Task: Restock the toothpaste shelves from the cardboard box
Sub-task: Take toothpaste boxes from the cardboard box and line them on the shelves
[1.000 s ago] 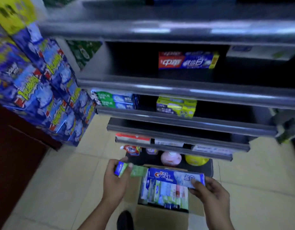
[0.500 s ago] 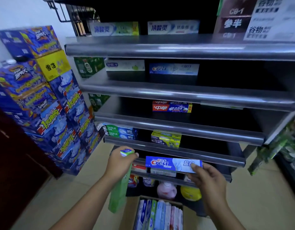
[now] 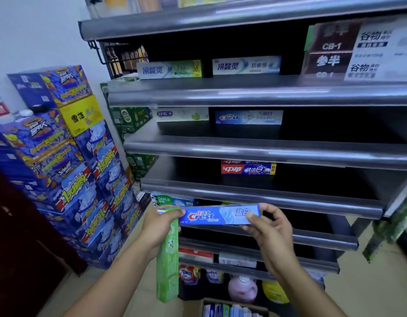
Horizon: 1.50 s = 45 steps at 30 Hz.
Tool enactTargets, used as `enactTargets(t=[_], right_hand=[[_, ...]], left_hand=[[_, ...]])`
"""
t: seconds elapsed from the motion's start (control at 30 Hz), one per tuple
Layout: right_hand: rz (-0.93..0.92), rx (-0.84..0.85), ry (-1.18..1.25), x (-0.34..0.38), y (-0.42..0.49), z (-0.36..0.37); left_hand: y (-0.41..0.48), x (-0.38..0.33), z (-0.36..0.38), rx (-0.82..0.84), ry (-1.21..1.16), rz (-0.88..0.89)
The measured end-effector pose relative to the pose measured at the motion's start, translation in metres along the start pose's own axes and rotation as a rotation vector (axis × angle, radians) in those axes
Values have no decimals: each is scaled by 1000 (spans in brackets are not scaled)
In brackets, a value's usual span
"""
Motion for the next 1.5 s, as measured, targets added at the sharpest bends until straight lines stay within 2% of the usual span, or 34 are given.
enactTargets(t=[0.2, 0.4, 0.6, 0.87, 1.03, 1.27, 1.5], right_hand=[[-44, -55, -37, -28, 31, 54], [-104, -211, -105, -50, 51, 42], [-113, -316, -213, -49, 35, -47], [-44, -467, -266, -34, 16, -199], [-9, -538, -374, -40, 16, -286], [33, -589, -400, -69, 32, -361], [-66, -581, -486, -101, 68, -398]], left_hand=[[54, -28, -35, 27, -36, 29], [80, -21, -30, 124, 0, 60], [55, 27, 37, 260, 91, 6], [-11, 110, 145, 293, 123, -115], [-39, 165, 208, 334, 176, -124], [-49, 225, 266, 406, 181, -201], [-15, 275, 300, 407, 137, -114]])
Point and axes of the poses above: each hand's wrist, its own y-axis towards the middle knuckle, its own z-axis out of the palm, x = y × z, the point moved 8 cm from there along y, towards the middle knuckle, and after that the axes turned 5 degrees about -x, right-handed, at the moved point
